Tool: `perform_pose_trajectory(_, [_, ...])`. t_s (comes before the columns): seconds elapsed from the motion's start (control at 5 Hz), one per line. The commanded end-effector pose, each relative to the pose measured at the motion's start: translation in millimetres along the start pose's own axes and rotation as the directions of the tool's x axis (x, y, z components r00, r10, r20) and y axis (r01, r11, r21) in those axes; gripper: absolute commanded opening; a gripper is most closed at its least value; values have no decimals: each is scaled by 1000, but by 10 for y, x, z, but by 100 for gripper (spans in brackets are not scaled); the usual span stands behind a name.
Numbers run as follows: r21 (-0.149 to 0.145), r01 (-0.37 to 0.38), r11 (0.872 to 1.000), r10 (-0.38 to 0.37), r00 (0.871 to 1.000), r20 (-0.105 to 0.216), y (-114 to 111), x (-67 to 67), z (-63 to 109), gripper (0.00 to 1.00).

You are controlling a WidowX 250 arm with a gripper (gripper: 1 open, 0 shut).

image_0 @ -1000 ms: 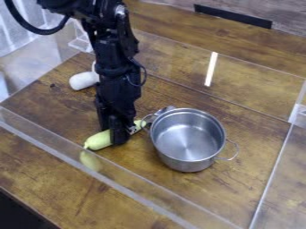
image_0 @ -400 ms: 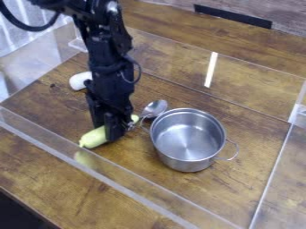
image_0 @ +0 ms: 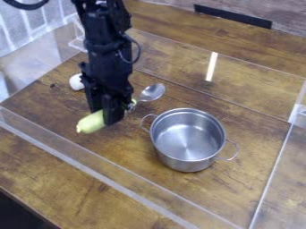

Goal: Move the green spoon to the left

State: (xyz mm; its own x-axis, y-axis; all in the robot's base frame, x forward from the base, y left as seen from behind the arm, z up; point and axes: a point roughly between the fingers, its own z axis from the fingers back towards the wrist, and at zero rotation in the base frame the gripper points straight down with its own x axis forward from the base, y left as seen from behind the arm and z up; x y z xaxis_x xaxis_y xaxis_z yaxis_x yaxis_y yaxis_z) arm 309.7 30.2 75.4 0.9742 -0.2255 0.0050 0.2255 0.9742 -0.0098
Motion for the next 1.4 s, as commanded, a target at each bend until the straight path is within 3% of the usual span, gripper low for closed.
perform_pose_trajectory(0.0, [42, -71, 997, 66, 993, 97, 164, 24, 404, 0])
perform_pose_trajectory(0.4, [51, -19, 999, 13, 994, 110, 195, 83, 625, 0])
perform_pose_trajectory(0.6, [65, -10, 998, 3, 993, 118, 313, 136, 739, 0])
perform_pose_trajectory(0.8, [72, -63, 995, 54, 991, 121, 545, 138, 858, 0])
perform_pose_trajectory(1.2, [58, -166, 984, 159, 982, 101, 774, 89, 657, 0])
